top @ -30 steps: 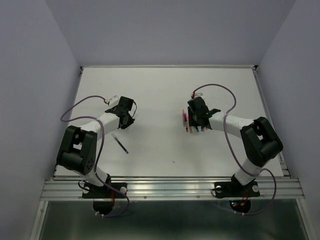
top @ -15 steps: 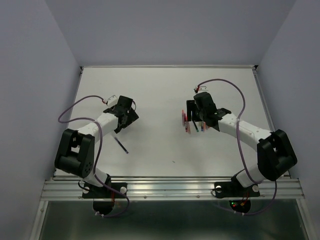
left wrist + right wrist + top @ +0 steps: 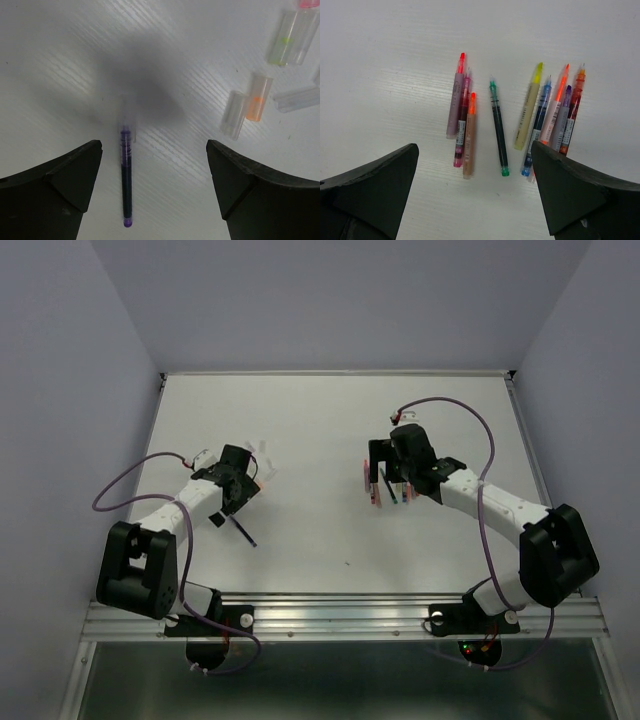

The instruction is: Open the pen caps

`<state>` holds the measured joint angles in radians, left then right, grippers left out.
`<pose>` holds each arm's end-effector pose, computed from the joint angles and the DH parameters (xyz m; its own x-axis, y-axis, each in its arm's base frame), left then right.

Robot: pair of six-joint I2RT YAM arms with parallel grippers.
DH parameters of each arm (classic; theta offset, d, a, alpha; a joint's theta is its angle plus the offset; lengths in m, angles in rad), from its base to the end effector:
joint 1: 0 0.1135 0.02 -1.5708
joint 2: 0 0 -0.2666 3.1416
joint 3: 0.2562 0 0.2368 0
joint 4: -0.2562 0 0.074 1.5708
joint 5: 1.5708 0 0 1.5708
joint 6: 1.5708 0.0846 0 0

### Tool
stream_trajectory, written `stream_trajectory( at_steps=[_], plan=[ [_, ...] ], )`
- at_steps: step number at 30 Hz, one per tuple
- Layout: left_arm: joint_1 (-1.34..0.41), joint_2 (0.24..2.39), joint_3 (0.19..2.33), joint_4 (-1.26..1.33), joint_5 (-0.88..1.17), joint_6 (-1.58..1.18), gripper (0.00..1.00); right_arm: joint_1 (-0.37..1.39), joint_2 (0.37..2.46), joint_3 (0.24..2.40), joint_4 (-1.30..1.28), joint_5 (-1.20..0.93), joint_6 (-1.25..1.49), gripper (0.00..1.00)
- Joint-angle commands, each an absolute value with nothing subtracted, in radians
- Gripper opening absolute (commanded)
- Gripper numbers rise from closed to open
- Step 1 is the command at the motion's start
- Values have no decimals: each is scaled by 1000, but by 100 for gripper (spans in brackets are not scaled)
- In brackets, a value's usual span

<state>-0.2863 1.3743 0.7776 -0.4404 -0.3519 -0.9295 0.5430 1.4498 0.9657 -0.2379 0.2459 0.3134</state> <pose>0.2665 -0.0481 0.1638 -0.5717 -0.6158 -0.5421 -0.6038 0.7632 -0.2301 0.2980 0.1558 0.2215 -0.6445 -0.0397 -0.7635 -0.1535 0.9850 0.0783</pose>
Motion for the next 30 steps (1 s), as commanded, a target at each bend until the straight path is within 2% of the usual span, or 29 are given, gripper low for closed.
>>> stream_trajectory(
  at_steps=[1,9,14,17,24,30],
  plan=[
    [-279,1379,769,-471,-391,-968,97,538,1425,962,-224,282,314,100],
    [-241,1399,727,-437,-403,-983,76,538,1422,957,-224,311,307,100],
    [-224,1402,712,-407,-402,-985,75,538,1428,957,-225,308,305,100],
    [-212,1408,701,-385,-410,-983,72,538,1430,959,-227,307,307,100],
    [-206,1421,669,-330,-361,-966,56,538,1436,966,-225,319,304,100],
    [-202,1427,654,-321,-380,-962,52,538,1431,969,-227,319,304,100]
  ],
)
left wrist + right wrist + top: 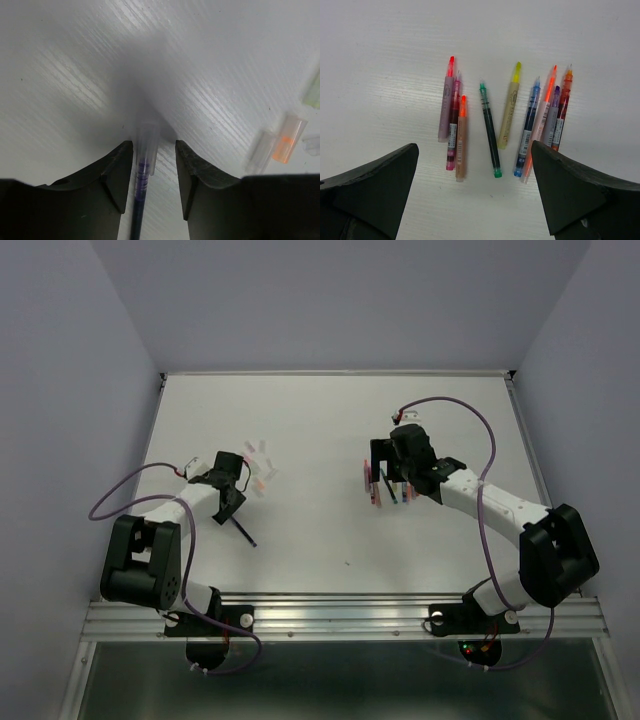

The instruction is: Open the pen caps

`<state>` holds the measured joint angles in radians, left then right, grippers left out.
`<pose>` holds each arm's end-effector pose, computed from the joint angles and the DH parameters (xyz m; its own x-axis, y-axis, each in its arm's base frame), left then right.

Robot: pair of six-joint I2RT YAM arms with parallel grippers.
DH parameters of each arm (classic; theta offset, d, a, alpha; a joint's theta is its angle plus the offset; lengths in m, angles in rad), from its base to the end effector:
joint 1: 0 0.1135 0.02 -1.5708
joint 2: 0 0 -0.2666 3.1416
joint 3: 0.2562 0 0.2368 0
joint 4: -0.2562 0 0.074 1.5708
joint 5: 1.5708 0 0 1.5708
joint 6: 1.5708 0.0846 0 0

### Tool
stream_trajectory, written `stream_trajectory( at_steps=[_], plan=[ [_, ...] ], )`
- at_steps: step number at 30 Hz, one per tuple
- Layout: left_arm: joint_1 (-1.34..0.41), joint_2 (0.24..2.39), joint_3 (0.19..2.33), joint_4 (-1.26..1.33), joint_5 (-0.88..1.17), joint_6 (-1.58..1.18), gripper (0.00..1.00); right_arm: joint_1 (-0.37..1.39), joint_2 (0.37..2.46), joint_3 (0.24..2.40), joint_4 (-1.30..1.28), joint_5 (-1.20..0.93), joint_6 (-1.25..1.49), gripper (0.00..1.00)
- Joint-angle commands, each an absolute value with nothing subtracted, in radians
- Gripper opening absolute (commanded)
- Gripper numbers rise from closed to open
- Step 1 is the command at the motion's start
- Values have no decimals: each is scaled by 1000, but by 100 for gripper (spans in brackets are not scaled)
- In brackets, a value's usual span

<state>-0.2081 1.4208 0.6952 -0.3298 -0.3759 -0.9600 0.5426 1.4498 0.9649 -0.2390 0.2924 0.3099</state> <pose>0.2673 -0.0247 0.1371 -0.5007 -0.6731 -0.5443 -0.6887 0.6907 -0.2206 0.2991 0.1519 0.2218 -0.6345 -0.0416 -0.7718 -0.1218 0.9915 0.0467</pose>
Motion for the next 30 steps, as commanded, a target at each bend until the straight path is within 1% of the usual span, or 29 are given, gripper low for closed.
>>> stream_trajectory(
  at_steps=[1,2,3,5,6,10,14,17,21,24,26,30],
  plan=[
    [-202,1425,649,-311,-376,-960,49,538,1431,969,-227,319,305,100],
    [-202,1425,644,-299,-370,-950,46,538,1428,968,-226,324,305,100],
    [-201,1427,641,-284,-359,-950,38,538,1424,968,-225,327,307,100],
    [-201,1428,635,-270,-351,-936,28,538,1419,966,-227,331,307,100],
    [-201,1430,634,-268,-348,-936,18,538,1416,966,-226,331,305,100],
    [-201,1420,624,-253,-330,-927,0,538,1408,965,-225,336,308,100],
    [-201,1394,617,-238,-298,-899,0,538,1404,965,-225,310,293,100],
    [-202,1345,618,-241,-276,-855,0,538,1391,966,-224,192,223,100],
    [-218,1191,635,-233,-241,-798,0,538,1353,945,-163,-117,155,100],
    [-245,1083,653,-204,-190,-773,0,583,1344,933,-92,-242,161,100],
    [-268,1025,670,-177,-172,-781,0,638,1353,948,-42,-282,169,100],
    [-363,999,721,-130,-228,-831,0,705,1403,1000,67,-366,207,100]
  ],
)
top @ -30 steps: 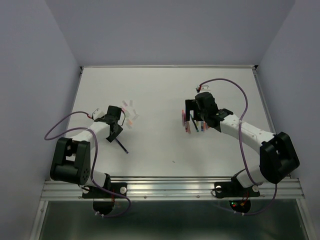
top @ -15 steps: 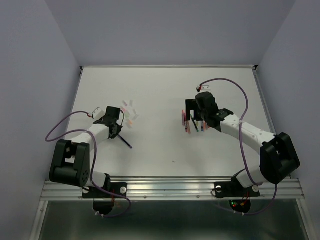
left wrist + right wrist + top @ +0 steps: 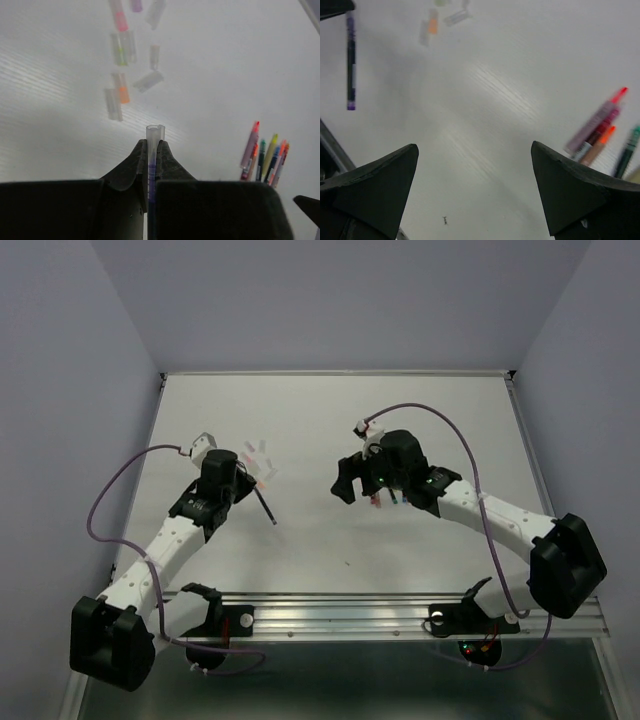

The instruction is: Open the pen caps

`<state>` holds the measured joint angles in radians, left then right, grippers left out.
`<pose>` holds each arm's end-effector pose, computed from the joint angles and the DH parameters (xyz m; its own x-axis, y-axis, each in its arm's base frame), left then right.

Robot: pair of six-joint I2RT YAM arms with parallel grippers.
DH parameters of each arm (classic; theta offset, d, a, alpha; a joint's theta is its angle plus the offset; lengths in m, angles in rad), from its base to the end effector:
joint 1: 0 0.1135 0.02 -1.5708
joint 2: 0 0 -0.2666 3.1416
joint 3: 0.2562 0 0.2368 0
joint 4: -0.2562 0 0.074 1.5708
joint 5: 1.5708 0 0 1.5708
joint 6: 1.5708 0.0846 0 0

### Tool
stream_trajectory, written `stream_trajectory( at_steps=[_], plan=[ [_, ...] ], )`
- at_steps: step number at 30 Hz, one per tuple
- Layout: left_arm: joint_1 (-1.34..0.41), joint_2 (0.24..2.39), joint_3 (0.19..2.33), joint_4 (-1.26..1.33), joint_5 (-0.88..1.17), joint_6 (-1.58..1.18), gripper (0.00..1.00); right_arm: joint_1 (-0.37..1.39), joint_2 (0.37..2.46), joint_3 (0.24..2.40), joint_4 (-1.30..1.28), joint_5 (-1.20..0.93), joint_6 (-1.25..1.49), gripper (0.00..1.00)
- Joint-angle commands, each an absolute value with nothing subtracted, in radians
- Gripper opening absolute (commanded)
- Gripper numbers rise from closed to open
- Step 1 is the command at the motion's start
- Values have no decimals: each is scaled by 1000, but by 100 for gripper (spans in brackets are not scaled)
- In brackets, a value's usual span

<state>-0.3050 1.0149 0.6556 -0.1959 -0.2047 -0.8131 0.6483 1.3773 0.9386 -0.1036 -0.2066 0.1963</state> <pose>0.2418 -0.0581 0.2329 -0.4394 -0.6073 -0.6619 -0.2764 0.7925 -0.5437 0.2573 0.2167 0.2512 -0.5461 -0.1742 -0.8194 -0.6368 0.7219 0.2709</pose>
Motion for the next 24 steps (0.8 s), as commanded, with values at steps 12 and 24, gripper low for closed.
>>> stream_trajectory(
  at_steps=[12,24],
  plan=[
    [-520,1103,853,-58,-393,-977,0,899,1620,1190,137,-89,314,90],
    [-569,1108,868,-14,-396,-1006,0,908,1724,1279,104,-8,316,64]
  ],
)
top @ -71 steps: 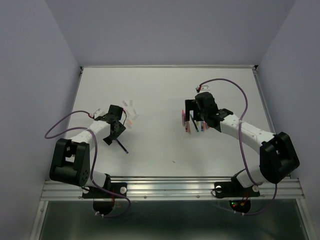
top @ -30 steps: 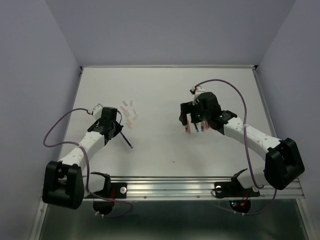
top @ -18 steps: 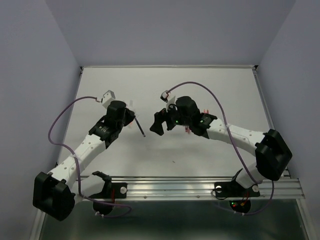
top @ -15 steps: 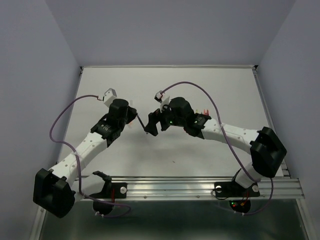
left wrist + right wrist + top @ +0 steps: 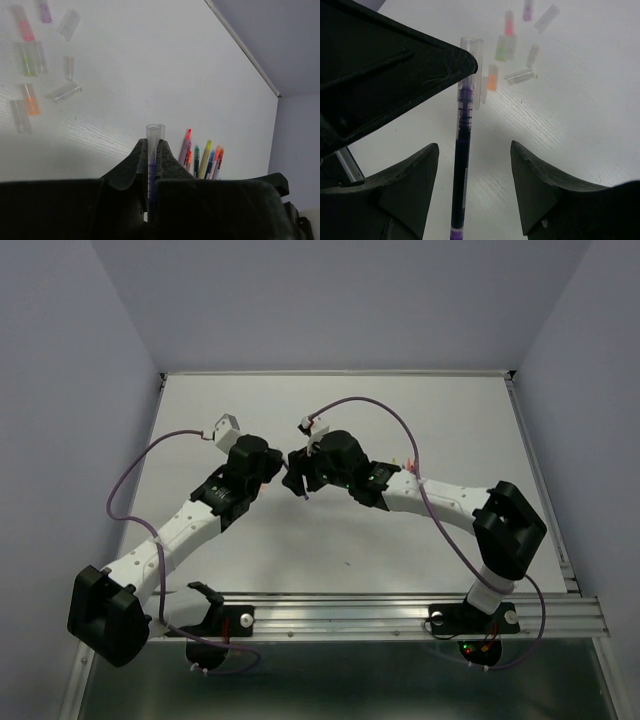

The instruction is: Open the pen caps

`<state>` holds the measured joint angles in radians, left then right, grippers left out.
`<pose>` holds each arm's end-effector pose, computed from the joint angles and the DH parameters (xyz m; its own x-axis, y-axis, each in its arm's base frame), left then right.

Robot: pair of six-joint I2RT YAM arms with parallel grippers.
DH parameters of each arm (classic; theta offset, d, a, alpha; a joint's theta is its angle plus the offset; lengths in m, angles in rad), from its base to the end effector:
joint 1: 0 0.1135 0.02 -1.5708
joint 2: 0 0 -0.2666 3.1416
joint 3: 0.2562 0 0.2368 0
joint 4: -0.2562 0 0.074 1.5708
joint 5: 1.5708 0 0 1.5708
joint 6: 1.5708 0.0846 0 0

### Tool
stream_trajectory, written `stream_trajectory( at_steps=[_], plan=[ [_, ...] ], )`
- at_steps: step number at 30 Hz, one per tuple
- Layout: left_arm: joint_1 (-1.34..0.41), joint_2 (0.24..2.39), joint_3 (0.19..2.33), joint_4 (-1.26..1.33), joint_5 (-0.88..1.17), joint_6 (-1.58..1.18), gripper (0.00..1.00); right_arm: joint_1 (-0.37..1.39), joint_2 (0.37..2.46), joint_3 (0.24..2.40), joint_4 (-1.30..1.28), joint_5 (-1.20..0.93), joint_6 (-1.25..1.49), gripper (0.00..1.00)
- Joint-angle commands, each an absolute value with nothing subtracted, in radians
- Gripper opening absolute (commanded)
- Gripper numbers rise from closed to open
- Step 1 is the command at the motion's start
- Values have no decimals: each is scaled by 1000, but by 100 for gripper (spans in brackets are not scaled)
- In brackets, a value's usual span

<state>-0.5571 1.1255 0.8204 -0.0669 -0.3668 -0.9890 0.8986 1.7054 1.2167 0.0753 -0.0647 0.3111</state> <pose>0.2573 -0.1245 0.2869 -0.3450 -0.7039 -0.6209 -0.1424 0.6930 -0.7067 0.2643 0.3409 0.2595 -0.4884 -0.1232 -0.8639 -0.7019 0.6437 0.3050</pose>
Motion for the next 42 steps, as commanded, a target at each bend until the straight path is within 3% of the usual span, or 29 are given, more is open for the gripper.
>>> stream_trajectory(
  at_steps=[1,3,4,7,10,19,26,33,37,42],
  plan=[
    [-571,1106,867,-14,-397,-1006,0,908,1729,1282,103,-6,316,60],
    [-572,1108,867,-8,-397,-1011,0,908,1733,1289,97,-5,321,46],
    [-572,1109,867,-8,-394,-1011,0,908,1733,1289,97,-6,321,46],
    [-572,1124,876,-8,-391,-1009,0,917,1718,1275,101,26,327,15],
    [-572,1163,874,63,-414,-1006,0,917,1698,1256,104,-9,325,1],
    [-531,1333,954,189,-574,-954,0,917,1551,1065,162,-285,400,1],
    [-436,1391,1006,241,-558,-951,0,917,1427,913,195,-400,466,1],
    [-429,1339,994,131,-488,-896,0,867,1367,905,-3,61,482,1],
    [-425,1263,872,22,-399,-854,0,706,1405,888,-63,142,460,3],
    [-423,1194,744,-124,-370,-884,0,638,1471,884,-75,303,371,8]
  ],
)
